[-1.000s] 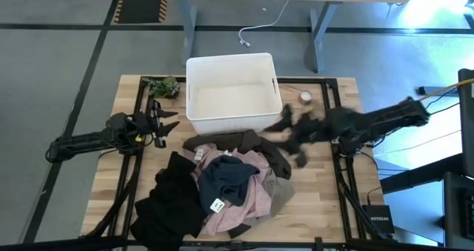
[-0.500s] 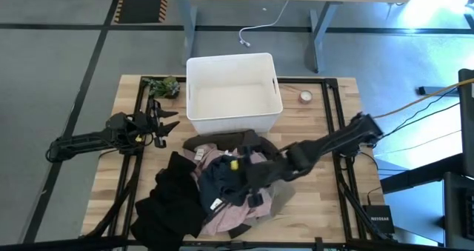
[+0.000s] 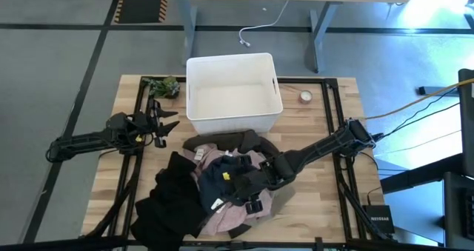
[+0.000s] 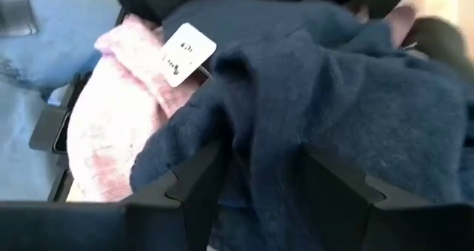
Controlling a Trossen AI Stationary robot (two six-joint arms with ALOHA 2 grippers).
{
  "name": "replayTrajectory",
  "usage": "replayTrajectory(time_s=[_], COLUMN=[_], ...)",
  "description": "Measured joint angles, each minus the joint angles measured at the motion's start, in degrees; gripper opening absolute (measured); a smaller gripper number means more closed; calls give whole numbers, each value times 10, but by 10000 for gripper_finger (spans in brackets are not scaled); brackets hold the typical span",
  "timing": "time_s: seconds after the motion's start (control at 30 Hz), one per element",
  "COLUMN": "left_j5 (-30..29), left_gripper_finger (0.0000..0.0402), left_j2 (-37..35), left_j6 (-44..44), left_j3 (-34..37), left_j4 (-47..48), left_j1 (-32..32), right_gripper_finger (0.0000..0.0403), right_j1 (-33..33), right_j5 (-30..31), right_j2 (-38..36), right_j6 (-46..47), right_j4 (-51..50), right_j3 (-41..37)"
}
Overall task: Sort clothes
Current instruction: Put the dark blue pants into the white bin
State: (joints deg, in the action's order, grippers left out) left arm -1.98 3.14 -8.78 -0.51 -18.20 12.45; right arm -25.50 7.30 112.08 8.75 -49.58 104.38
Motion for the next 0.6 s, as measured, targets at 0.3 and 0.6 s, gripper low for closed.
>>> replayTrajectory(time_s=[0.3,0.6], left_j5=[-1,0], left_gripper_finger=[157,157], left_j2=[0,0], left_j6=[13,31], left_j3=[0,0], left_j4=[11,28], left_j1=[0,0], right_gripper_finger=[193,247], right_j1=[0,0], right_j5=[-15,-25], right_j2=[25,25], right_j6=[5,15], right_j4=[-15,-44], right_j3=[-2,80])
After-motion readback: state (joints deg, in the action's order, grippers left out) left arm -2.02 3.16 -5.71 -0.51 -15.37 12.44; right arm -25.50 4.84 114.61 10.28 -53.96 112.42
